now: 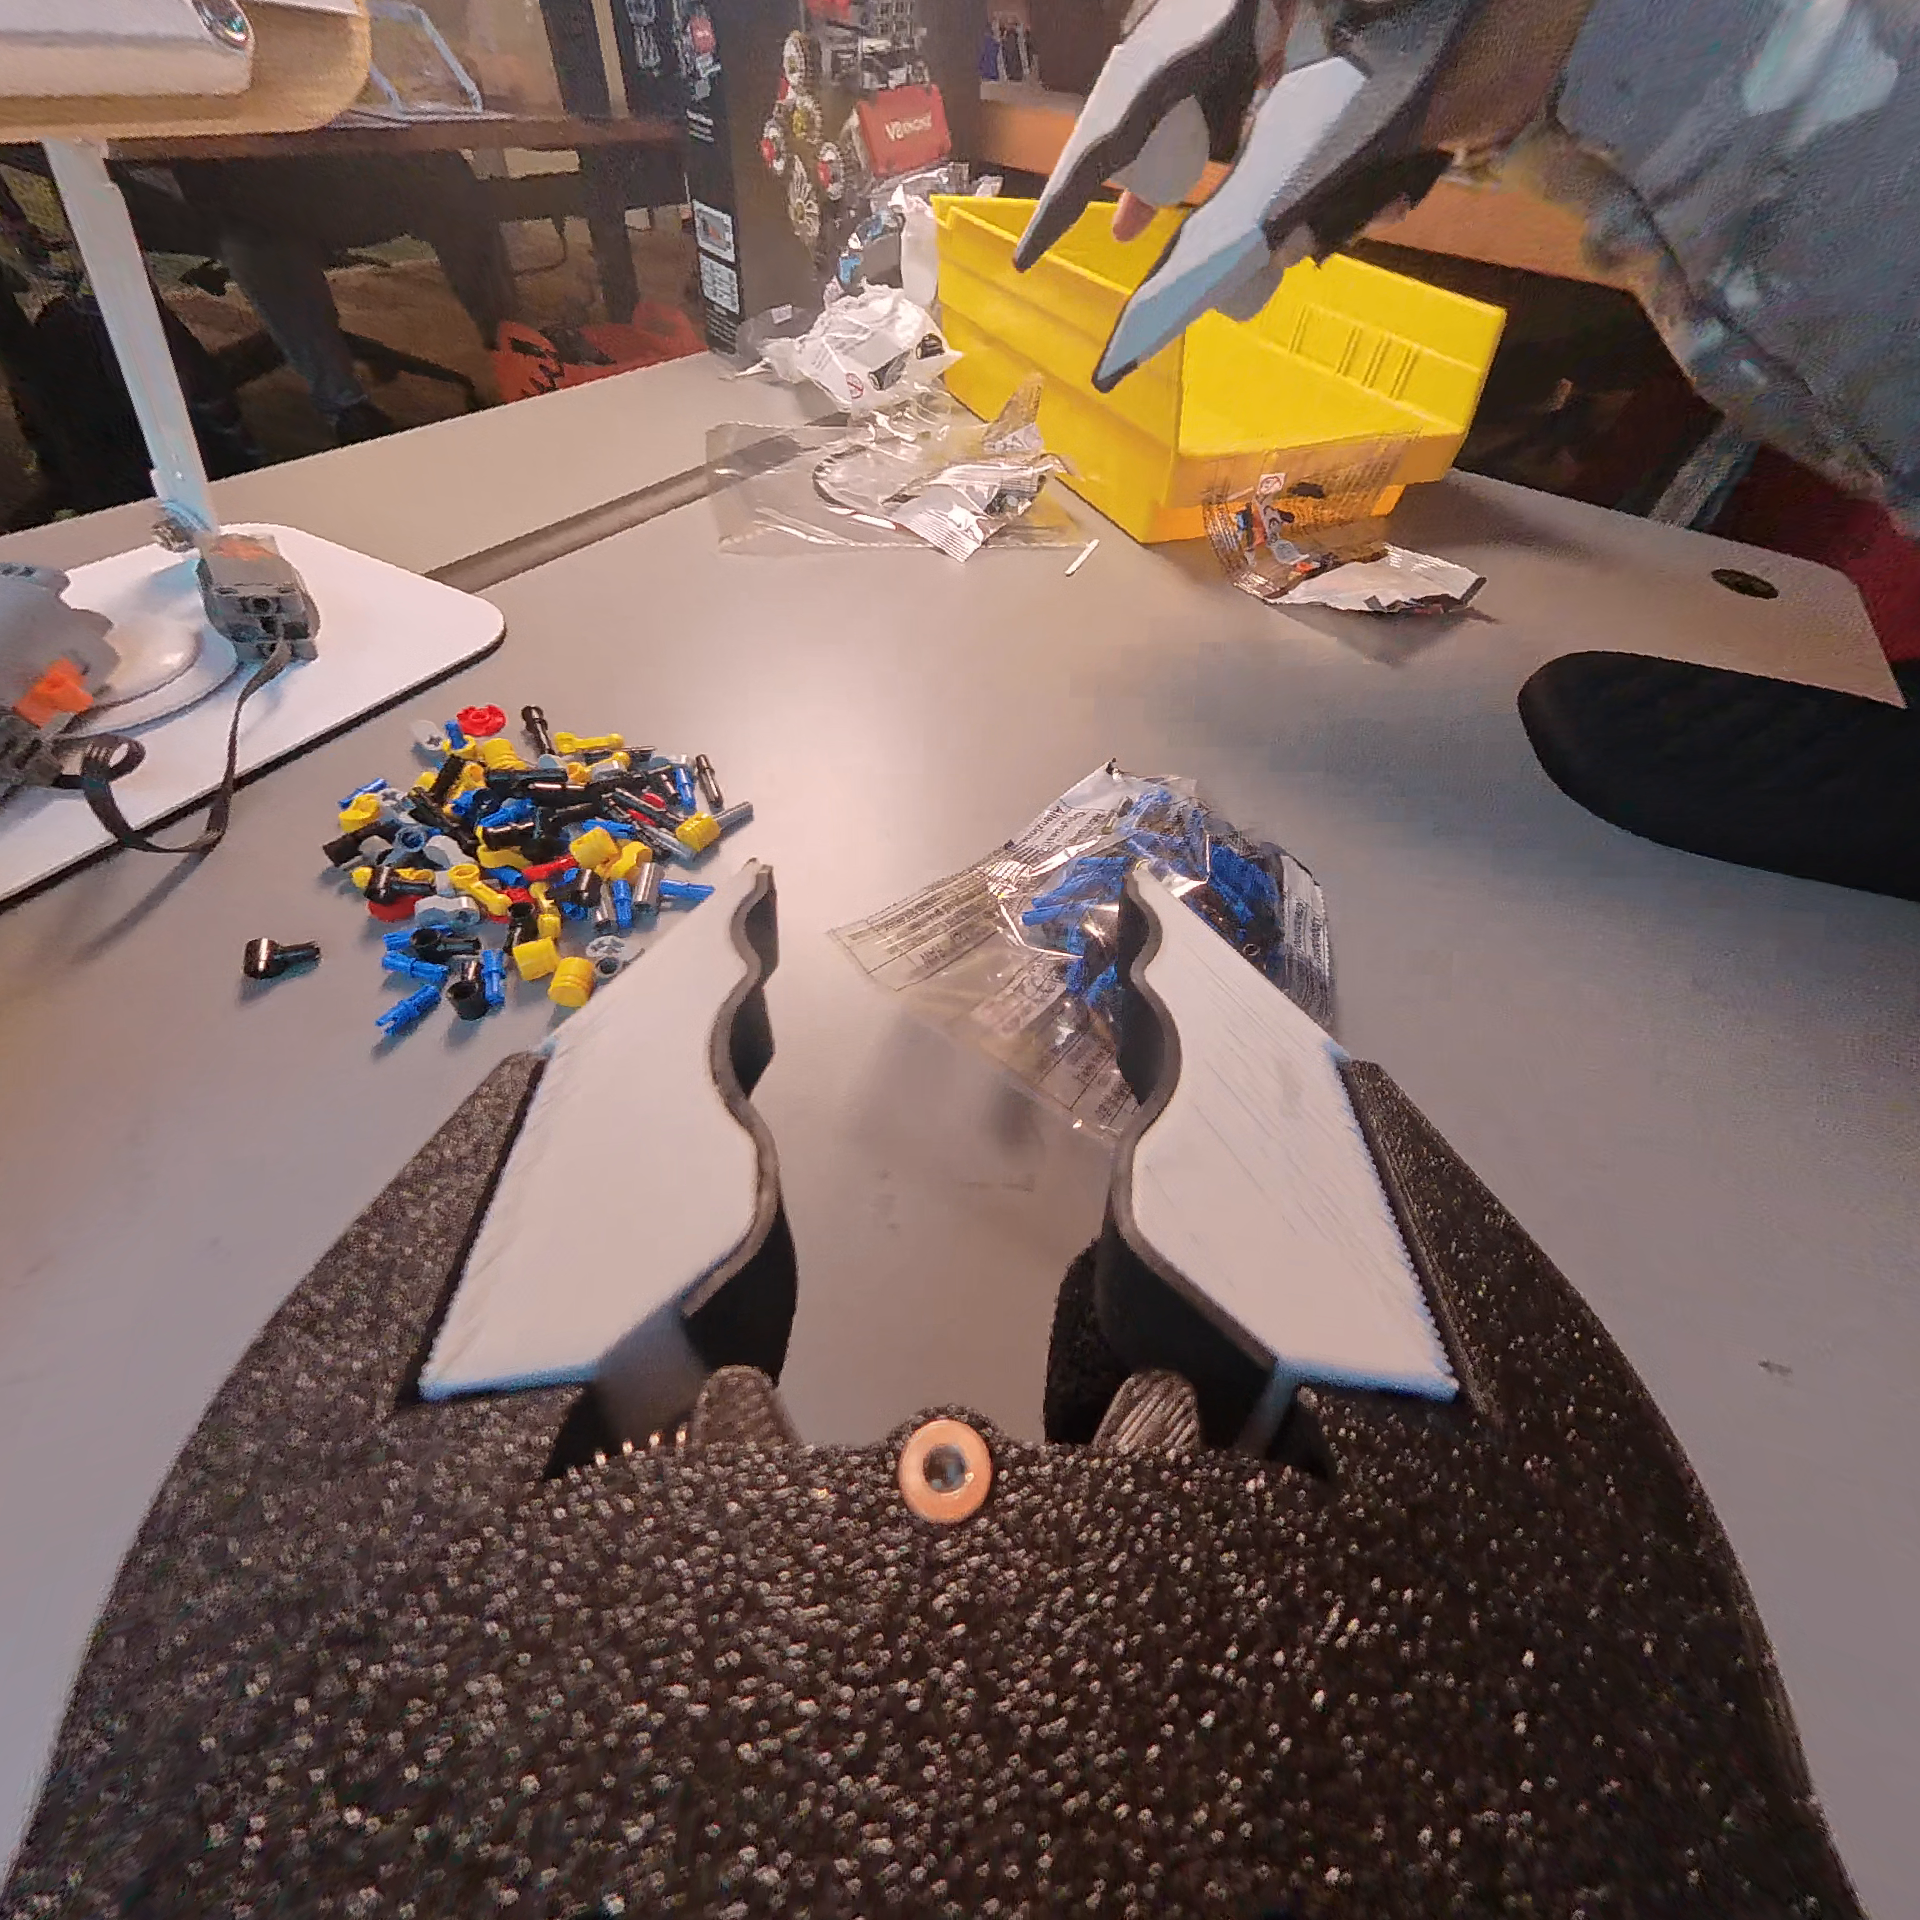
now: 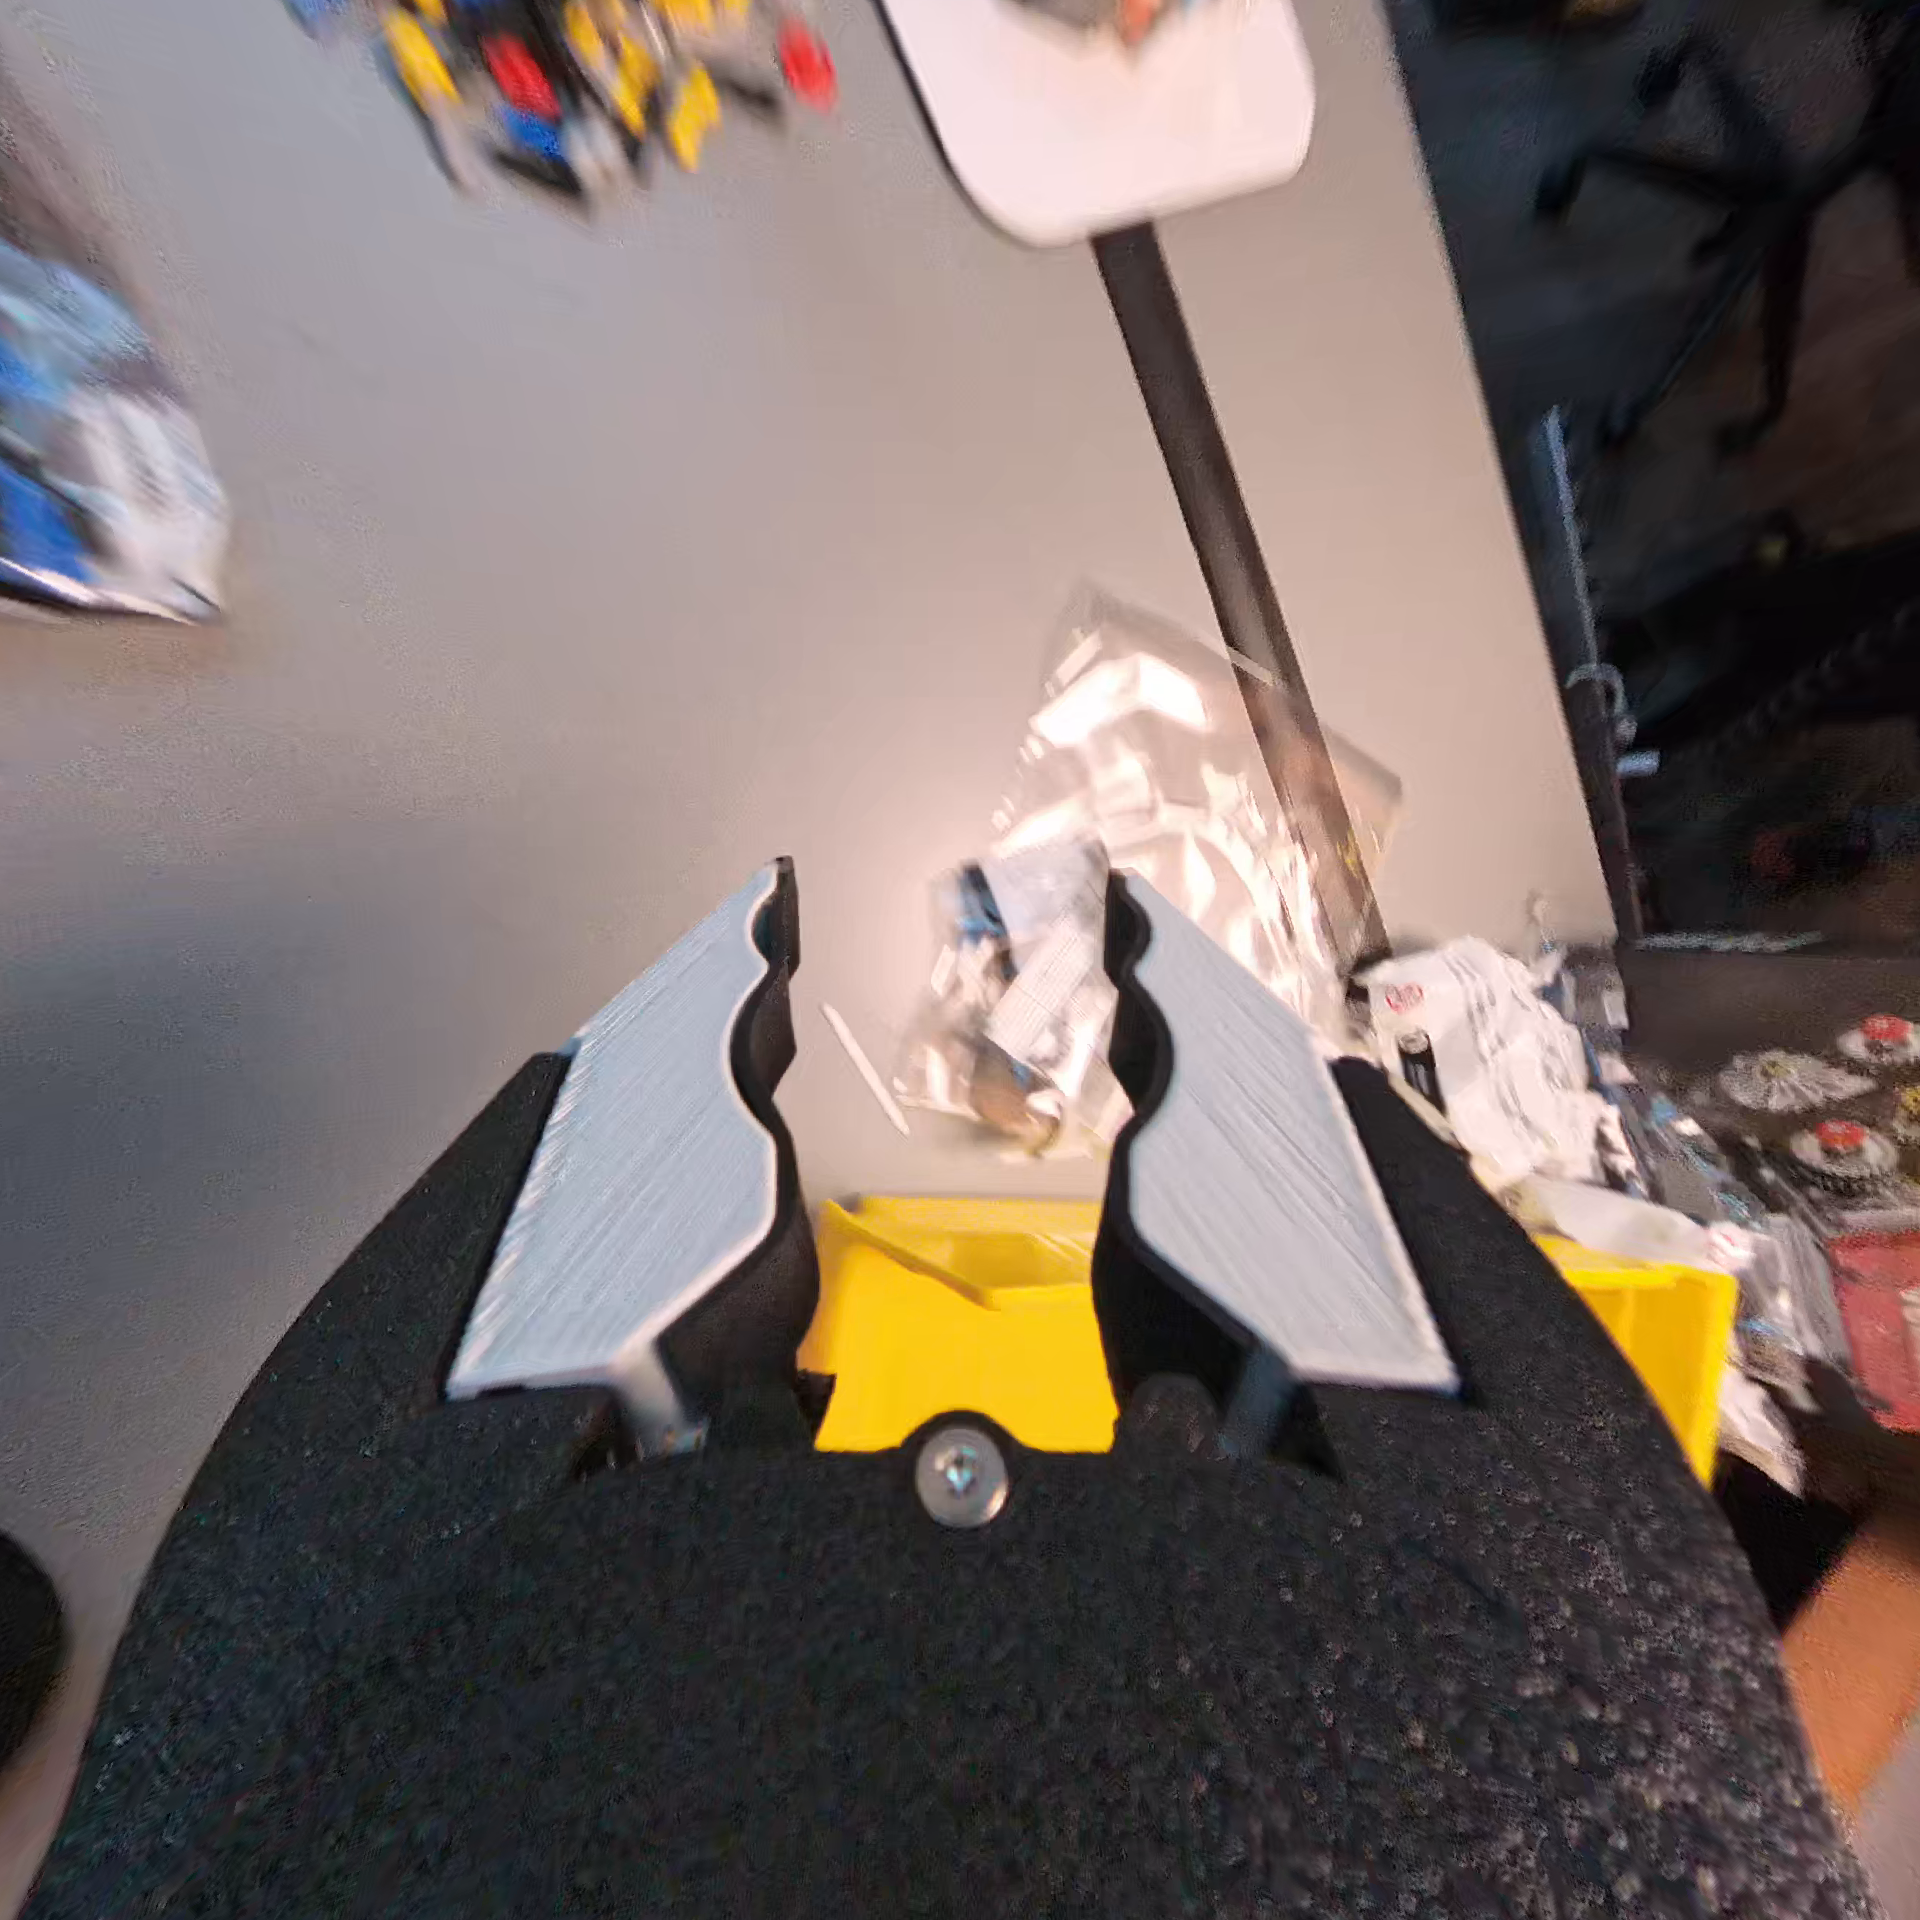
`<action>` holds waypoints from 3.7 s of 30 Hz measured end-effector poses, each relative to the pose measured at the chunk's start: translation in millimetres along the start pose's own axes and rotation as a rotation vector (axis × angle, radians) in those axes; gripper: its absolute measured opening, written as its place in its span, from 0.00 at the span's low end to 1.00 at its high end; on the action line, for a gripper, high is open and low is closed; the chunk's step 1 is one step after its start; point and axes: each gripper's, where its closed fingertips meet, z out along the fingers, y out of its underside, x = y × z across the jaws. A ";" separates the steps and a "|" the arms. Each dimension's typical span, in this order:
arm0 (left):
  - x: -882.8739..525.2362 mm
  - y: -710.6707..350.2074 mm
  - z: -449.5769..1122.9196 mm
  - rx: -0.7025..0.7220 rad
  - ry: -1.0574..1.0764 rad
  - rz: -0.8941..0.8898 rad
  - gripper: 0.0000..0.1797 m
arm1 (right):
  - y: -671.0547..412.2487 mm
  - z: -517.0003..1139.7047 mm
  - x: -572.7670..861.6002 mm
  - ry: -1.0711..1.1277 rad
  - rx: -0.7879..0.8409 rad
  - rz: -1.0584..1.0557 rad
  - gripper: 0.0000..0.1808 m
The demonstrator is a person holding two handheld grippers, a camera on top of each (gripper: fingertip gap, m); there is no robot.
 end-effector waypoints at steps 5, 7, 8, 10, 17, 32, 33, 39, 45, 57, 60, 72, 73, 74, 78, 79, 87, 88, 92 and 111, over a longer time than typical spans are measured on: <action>-5.7 -0.3 -3.3 0.004 -0.018 -0.004 0.35 | 77.5 60.4 42.5 -0.152 -0.509 -0.109 0.40; -10.9 3.3 -6.1 -0.006 -0.035 -0.013 0.35 | 96.4 70.6 42.2 -0.212 -0.662 -0.171 0.39; -13.0 3.3 -7.9 -0.004 -0.038 -0.022 0.34 | 99.0 74.8 39.0 -0.250 -0.691 -0.165 0.33; -16.1 -0.3 -11.6 0.017 -0.041 -0.042 0.34 | 97.9 78.6 39.2 -0.281 -0.699 -0.160 0.26; -13.6 -8.0 -16.2 0.049 -0.010 -0.094 0.33 | 8.3 22.5 49.0 -0.504 -0.153 0.263 0.12; 19.8 -30.4 -5.7 0.115 0.060 -0.039 0.32 | -128.1 -167.1 -37.4 -0.979 1.050 0.361 0.14; 27.0 -36.5 -2.9 0.132 0.074 -0.022 0.32 | -133.8 -164.8 -50.0 -0.978 1.079 0.369 0.14; 64.3 -84.5 4.9 0.260 0.152 0.094 0.31 | -155.5 -171.9 -122.9 -1.161 1.324 0.410 0.14; 82.5 -115.8 1.9 0.336 0.207 0.162 0.31 | -169.6 -172.4 -145.2 -1.186 1.472 0.503 0.14; 57.6 -80.4 8.5 0.292 0.047 0.167 0.21 | -169.2 -71.8 -153.4 -1.058 1.280 0.853 0.15; 56.7 -75.4 9.6 0.263 0.075 0.178 0.15 | -169.2 -67.1 -159.9 -1.039 1.263 0.830 0.15; 26.1 -80.1 -7.9 0.413 0.412 -0.555 0.00 | -160.9 -53.2 -168.2 -1.009 1.178 0.749 0.15; 22.0 -82.4 -11.4 0.449 0.460 -0.644 0.00 | -160.8 -53.5 -170.3 -1.019 1.170 0.739 0.15; 17.0 -84.0 -14.6 0.481 0.488 -0.709 0.00 | -159.7 -51.3 -169.8 -1.005 1.158 0.734 0.12; 3.6 -82.1 -19.5 0.486 0.458 -0.716 0.00 | -148.1 -36.2 -145.7 -0.801 1.135 0.768 0.00; 2.6 -81.0 -19.0 0.469 0.448 -0.705 0.00 | -147.2 -37.5 -143.3 -0.769 1.138 0.751 0.01; 2.3 -67.1 -7.8 0.412 0.518 -0.894 0.00 | -154.2 -22.7 -159.5 -0.650 1.008 0.649 0.00; -0.2 -63.4 -5.4 0.398 0.503 -0.912 0.00 | -153.2 -25.2 -157.4 -0.639 1.009 0.641 0.00; -5.8 -45.7 6.1 0.309 0.443 -0.918 0.00 | -151.1 -32.4 -149.2 -0.700 0.962 0.739 0.00; 29.1 -56.6 30.4 0.111 -0.124 0.137 0.21 | -153.4 -2.7 -161.6 -0.299 0.660 0.619 0.00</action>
